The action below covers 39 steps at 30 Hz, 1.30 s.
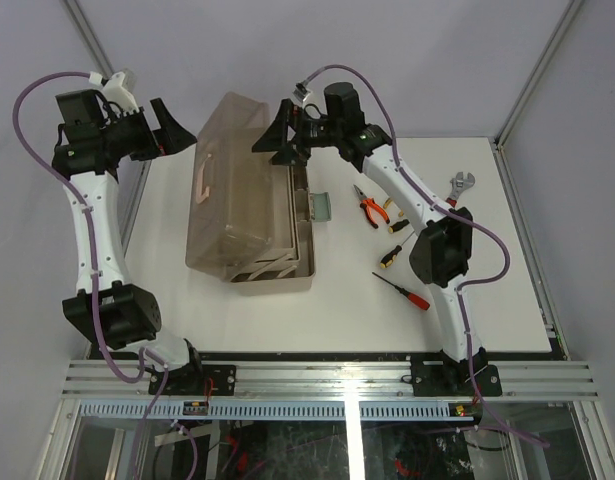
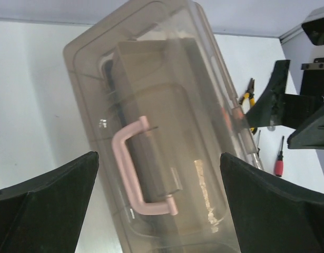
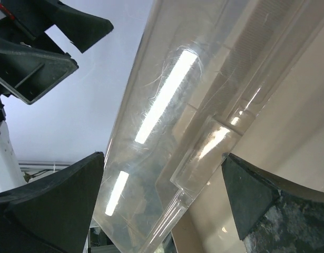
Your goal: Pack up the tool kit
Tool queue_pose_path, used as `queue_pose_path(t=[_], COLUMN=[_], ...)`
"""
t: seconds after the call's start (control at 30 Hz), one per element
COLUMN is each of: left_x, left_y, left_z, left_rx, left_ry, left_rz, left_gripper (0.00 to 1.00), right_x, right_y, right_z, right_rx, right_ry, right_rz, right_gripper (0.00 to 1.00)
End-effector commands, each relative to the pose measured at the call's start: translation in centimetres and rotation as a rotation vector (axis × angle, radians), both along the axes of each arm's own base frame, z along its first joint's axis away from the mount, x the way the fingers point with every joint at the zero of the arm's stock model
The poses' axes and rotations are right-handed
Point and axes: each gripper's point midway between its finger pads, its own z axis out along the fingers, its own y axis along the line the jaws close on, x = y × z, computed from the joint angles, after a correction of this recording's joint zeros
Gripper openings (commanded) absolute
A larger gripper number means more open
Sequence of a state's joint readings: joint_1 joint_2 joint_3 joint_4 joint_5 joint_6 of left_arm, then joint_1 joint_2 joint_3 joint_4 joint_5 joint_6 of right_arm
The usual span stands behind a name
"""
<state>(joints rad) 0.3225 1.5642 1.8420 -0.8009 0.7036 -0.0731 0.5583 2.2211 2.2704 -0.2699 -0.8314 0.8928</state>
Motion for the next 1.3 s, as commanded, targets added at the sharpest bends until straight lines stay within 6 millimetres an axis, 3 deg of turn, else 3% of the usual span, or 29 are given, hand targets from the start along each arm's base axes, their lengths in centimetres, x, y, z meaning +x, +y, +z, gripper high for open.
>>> queue_pose_path(t=[0.0,0.27,0.5,0.63,0.8,1.07,1.27], left_x=[-1.1,-0.9,-0.7,-0.9,-0.9,-0.8,-0.7], left_y=[-1.6,-1.9,-0.9,-0.1,2.0,7.4,8.6], left_z=[1.2,-2.9,-7.8,-9.4,-10.6,-12.2,-13.2], left_rx=[-0.087,-0.149,-0.121,-0.102,-0.095,-0.138,-0.151], left_ry=[0.003,0.075,0.152,0.167,0.179,0.202,0.218], left_rz=[-0.056,-0.065,-0.022,0.002,0.055,0.171,0.188], left_gripper=[0.97,0.97,0.97,0.97,0.97,0.97,0.97], right_x=[-2.2,-3.4,-4.5,-4.8,-5.0,-5.3,-5.9], right_y=[1.9,3.2,4.2,4.7,5.2,5.3,5.7], right_z=[5.2,5.8,5.3,5.4,5.6,6.1,5.9], right_rx=[0.140,0.197,0.212,0.223,0.233,0.248,0.256], right_ry=[-0.117,-0.123,-0.106,-0.111,-0.115,-0.135,-0.129], right_rz=[0.098,0.164,0.216,0.232,0.245,0.258,0.289], right_gripper=[1.00,0.99,0.99,1.00,0.99,0.99,0.99])
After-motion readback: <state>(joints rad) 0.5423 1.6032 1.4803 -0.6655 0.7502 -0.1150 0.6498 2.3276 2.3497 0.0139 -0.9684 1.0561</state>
